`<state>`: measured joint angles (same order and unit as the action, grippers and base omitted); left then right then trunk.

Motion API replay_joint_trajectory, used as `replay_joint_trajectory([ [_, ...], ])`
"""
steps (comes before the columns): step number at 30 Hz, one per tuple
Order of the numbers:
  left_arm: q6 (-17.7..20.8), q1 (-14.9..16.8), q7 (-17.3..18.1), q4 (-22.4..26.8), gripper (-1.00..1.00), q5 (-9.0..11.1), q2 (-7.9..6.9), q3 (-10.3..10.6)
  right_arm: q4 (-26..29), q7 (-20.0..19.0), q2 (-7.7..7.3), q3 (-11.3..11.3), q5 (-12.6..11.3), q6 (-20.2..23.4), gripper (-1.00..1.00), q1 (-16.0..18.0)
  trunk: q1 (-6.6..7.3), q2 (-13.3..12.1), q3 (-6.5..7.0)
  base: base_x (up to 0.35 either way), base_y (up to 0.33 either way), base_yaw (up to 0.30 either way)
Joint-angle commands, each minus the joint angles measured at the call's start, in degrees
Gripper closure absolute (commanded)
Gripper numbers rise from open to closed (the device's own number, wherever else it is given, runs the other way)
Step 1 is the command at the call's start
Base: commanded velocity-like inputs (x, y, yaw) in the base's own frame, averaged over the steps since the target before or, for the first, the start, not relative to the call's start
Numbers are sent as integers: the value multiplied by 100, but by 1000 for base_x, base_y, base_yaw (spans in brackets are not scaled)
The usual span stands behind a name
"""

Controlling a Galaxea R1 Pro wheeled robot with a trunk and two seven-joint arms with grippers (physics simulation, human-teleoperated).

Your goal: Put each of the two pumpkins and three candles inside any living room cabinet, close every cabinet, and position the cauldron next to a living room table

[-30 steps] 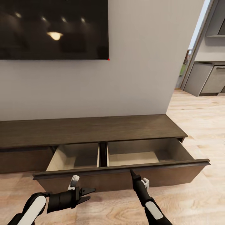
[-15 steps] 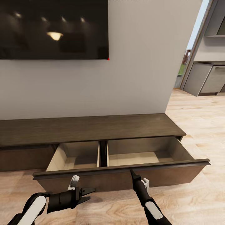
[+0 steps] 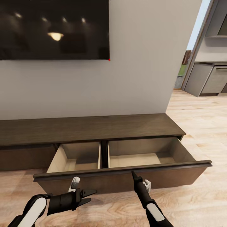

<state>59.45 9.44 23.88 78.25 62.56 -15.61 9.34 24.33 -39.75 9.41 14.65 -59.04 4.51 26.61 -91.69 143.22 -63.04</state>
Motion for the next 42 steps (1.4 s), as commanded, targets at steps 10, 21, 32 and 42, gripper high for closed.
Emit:
replay_joint_trajectory([
  [10, 5, 7, 47, -3, -100, -37, -3, 6, -7, -68, 8, -267, -2, 67, 100, 6, 2, 2, -5, -27, 0, 0],
  [21, 5, 5, 47, -3, -100, -39, -3, 6, -7, -68, 8, -269, -2, 67, 100, 4, 2, 2, -5, -52, 0, 0],
  [32, 5, 5, 47, -3, -100, -37, -3, 6, -7, -68, 8, -265, -2, 67, 100, 4, 2, 2, -5, -14, 0, 0],
  [42, 5, 5, 47, -3, -100, -38, -3, 6, -7, -68, 8, -267, -2, 67, 100, 3, 2, 2, -5, -42, 0, 0],
])
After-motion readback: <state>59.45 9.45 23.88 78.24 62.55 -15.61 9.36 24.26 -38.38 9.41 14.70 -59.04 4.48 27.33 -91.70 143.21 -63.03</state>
